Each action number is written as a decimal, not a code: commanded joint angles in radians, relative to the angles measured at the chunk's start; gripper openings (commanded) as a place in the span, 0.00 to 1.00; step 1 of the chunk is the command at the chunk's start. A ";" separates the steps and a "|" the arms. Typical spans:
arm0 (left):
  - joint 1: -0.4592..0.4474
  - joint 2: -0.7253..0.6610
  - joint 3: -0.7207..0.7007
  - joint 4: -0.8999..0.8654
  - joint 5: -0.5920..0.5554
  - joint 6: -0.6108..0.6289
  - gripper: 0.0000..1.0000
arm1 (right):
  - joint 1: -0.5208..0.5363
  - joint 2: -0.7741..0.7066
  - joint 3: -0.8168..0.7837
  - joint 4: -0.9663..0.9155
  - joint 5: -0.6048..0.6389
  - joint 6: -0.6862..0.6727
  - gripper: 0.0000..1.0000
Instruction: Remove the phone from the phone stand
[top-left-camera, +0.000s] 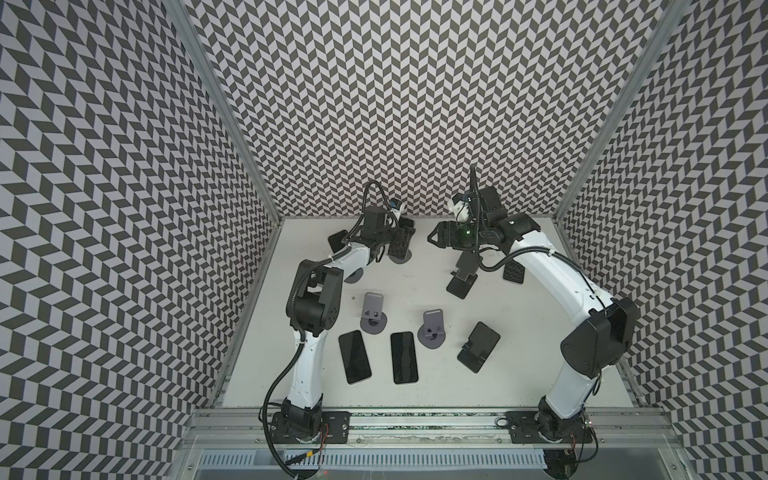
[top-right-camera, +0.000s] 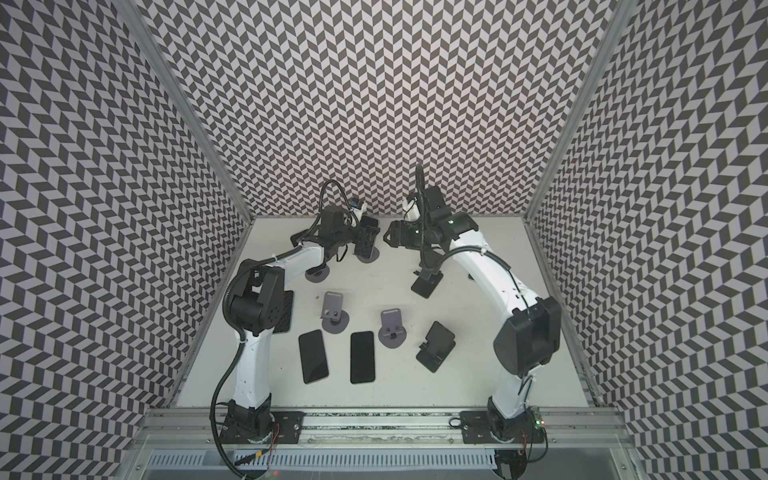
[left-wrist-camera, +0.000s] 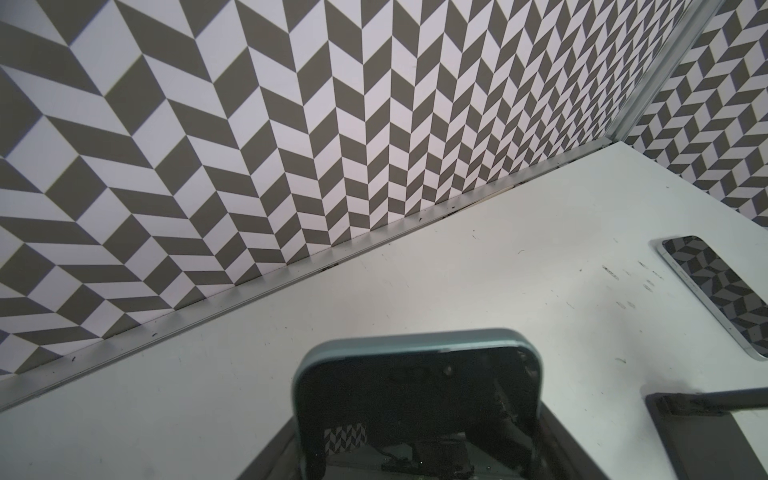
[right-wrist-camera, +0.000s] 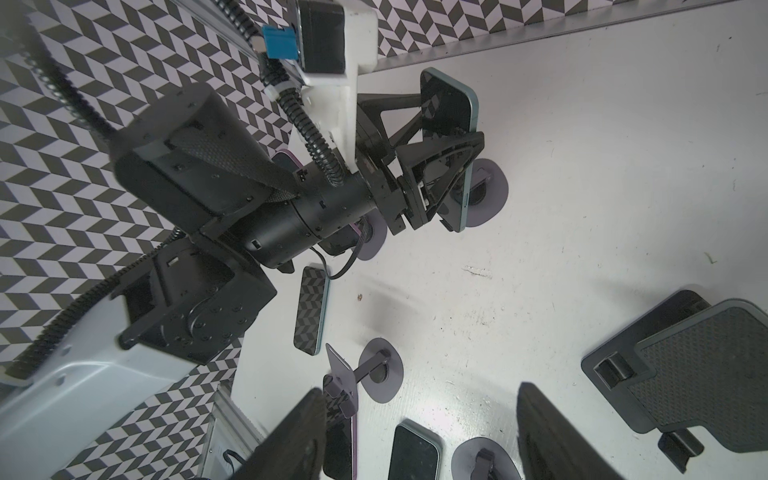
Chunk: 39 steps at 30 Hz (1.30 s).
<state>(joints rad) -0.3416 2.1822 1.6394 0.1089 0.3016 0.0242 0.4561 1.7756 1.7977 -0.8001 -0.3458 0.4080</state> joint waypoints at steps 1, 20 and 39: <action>0.001 -0.075 0.050 0.021 0.018 -0.004 0.65 | 0.004 0.018 0.022 0.038 -0.012 -0.007 0.71; 0.001 -0.121 0.045 0.006 0.036 -0.012 0.65 | 0.004 0.076 -0.029 0.152 0.005 -0.001 0.71; 0.000 -0.206 0.000 -0.008 0.051 -0.013 0.65 | 0.013 0.134 0.029 0.134 -0.039 0.032 0.70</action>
<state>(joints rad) -0.3416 2.0422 1.6459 0.0727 0.3313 0.0090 0.4580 1.9263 1.8004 -0.6952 -0.3752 0.4347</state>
